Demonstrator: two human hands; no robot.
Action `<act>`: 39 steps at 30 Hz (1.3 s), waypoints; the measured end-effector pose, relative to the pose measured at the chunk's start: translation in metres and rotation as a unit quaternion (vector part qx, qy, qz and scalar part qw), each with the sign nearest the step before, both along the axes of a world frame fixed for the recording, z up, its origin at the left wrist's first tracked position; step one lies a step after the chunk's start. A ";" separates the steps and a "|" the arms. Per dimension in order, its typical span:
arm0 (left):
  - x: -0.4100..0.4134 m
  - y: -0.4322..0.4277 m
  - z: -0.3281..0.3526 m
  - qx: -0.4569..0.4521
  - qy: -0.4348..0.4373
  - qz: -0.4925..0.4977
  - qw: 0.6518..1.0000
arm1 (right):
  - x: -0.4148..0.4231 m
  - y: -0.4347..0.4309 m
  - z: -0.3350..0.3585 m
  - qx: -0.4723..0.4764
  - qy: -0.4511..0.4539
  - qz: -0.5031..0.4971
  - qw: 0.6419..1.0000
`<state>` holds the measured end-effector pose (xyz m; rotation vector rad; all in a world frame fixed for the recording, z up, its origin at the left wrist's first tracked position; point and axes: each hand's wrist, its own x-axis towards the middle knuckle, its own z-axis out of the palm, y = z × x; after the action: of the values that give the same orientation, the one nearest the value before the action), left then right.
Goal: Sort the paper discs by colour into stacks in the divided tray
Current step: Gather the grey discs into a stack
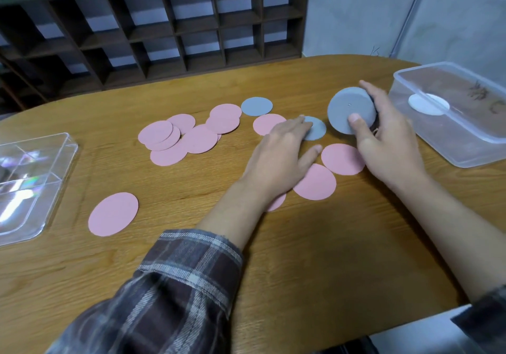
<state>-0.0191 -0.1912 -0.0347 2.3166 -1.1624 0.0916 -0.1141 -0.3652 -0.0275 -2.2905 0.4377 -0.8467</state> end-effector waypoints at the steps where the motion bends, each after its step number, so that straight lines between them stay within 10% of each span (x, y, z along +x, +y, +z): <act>1: 0.000 0.000 0.001 0.025 0.005 -0.011 1.000 | 0.001 -0.001 -0.001 0.005 0.001 -0.006 1.000; 18: 0.002 0.009 0.007 0.014 -0.129 0.037 0.991 | -0.002 0.004 -0.001 -0.020 0.042 0.054 0.997; 23: 0.008 0.015 0.006 -0.122 -0.202 0.042 0.971 | -0.002 0.005 0.002 -0.017 0.035 0.061 0.997; 39: 0.004 0.007 0.000 -0.239 -0.017 0.043 0.970 | -0.003 0.012 0.000 0.003 0.082 0.169 0.982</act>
<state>-0.0153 -0.1840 -0.0348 1.9398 -0.9305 0.3992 -0.1170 -0.3531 -0.0274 -2.3479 0.1121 -0.4894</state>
